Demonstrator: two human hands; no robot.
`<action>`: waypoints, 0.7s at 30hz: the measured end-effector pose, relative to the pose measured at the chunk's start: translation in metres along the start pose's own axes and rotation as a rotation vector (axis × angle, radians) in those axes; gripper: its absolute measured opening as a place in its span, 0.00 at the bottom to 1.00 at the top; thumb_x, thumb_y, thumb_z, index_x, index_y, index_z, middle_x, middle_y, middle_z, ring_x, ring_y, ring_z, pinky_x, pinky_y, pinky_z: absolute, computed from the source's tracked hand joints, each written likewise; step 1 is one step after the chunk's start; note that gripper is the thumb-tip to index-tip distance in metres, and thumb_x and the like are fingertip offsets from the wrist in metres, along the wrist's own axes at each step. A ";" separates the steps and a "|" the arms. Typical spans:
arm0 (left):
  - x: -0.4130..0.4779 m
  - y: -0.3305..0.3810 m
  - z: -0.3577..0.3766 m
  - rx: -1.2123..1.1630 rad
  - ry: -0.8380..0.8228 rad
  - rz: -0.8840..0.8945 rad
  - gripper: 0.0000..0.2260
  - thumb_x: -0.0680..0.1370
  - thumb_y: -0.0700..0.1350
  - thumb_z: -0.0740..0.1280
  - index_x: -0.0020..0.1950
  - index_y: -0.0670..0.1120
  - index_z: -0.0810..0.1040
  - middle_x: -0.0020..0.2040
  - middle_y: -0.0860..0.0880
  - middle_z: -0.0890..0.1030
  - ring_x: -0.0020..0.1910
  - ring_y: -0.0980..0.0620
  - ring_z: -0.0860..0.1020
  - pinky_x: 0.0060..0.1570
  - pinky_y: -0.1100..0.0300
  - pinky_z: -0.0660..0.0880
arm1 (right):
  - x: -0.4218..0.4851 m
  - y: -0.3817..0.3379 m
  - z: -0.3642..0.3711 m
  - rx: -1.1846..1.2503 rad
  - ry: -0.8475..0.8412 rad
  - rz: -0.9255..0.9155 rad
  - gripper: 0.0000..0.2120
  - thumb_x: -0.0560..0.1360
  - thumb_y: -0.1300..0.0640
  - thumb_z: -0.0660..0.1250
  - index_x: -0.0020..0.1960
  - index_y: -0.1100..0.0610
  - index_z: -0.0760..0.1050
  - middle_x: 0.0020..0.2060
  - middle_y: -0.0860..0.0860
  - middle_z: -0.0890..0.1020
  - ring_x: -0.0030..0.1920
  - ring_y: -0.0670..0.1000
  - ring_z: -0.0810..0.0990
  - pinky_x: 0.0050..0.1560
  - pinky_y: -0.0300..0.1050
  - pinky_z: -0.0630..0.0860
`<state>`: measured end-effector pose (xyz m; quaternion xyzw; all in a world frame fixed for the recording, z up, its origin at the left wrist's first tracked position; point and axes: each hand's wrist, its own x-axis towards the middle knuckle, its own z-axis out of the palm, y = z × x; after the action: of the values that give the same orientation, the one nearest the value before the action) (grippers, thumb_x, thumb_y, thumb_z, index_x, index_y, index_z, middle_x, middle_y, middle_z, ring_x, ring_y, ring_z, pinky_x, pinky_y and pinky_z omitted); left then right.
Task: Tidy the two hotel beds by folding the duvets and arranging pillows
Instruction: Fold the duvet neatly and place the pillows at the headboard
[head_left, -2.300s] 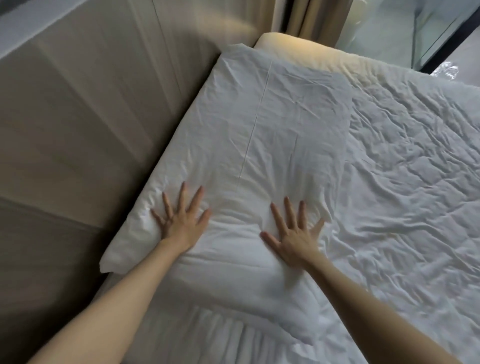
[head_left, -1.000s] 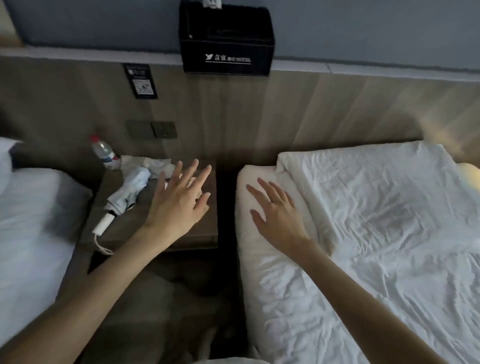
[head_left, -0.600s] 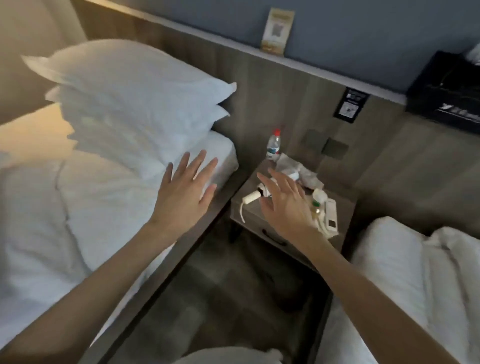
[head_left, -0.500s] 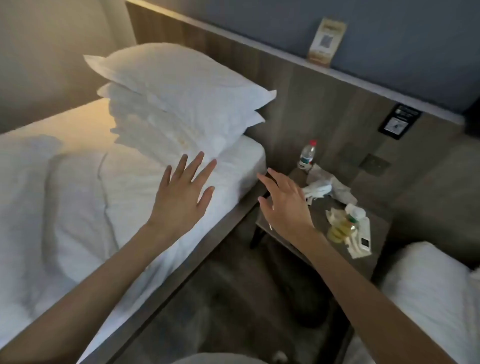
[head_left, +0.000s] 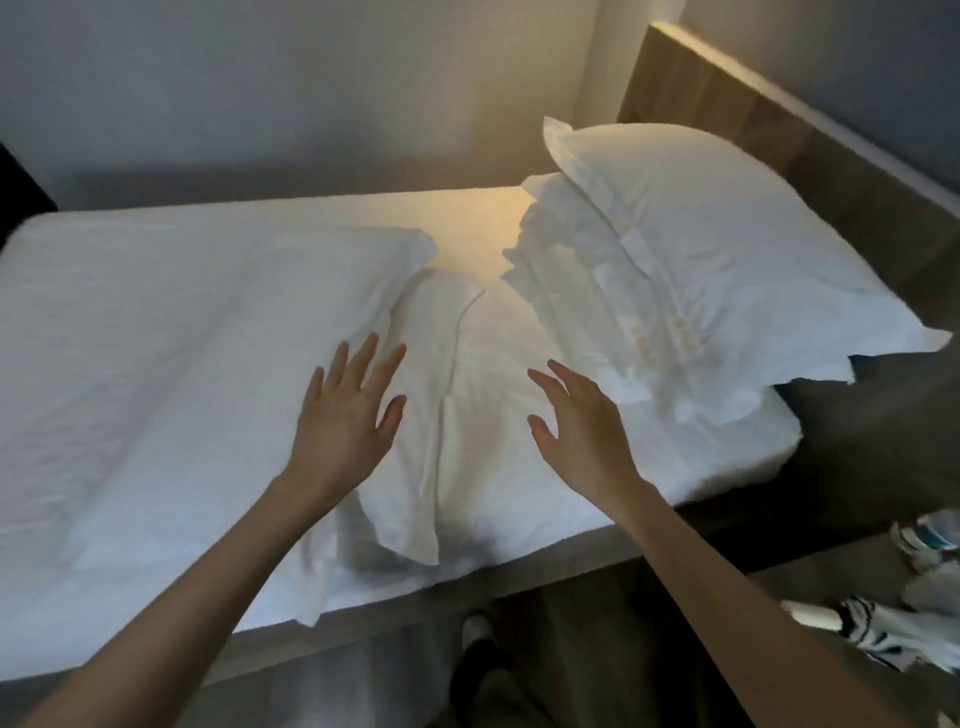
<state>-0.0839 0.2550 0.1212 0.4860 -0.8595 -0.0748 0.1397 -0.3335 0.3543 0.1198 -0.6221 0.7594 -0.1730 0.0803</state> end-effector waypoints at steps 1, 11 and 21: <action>0.005 -0.011 0.002 0.010 -0.005 -0.046 0.25 0.82 0.52 0.58 0.78 0.53 0.58 0.78 0.45 0.57 0.77 0.40 0.55 0.71 0.39 0.58 | 0.016 -0.002 0.007 0.007 -0.029 -0.015 0.24 0.79 0.51 0.63 0.74 0.50 0.64 0.75 0.50 0.63 0.73 0.53 0.64 0.71 0.54 0.64; 0.020 -0.108 0.005 0.032 0.023 -0.485 0.25 0.80 0.53 0.61 0.77 0.53 0.61 0.77 0.46 0.60 0.76 0.42 0.59 0.68 0.42 0.65 | 0.144 -0.041 0.062 0.120 -0.267 -0.156 0.25 0.80 0.51 0.62 0.75 0.48 0.61 0.76 0.49 0.58 0.73 0.55 0.60 0.68 0.54 0.64; 0.025 -0.233 0.000 -0.042 -0.008 -0.768 0.26 0.80 0.59 0.58 0.77 0.57 0.58 0.78 0.49 0.58 0.76 0.47 0.59 0.66 0.44 0.66 | 0.197 -0.140 0.125 0.472 -0.391 -0.120 0.26 0.79 0.47 0.63 0.74 0.41 0.60 0.77 0.50 0.56 0.76 0.53 0.55 0.70 0.50 0.60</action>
<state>0.0936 0.1129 0.0641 0.7694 -0.6134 -0.1412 0.1083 -0.2052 0.1186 0.0727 -0.6514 0.6303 -0.2263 0.3567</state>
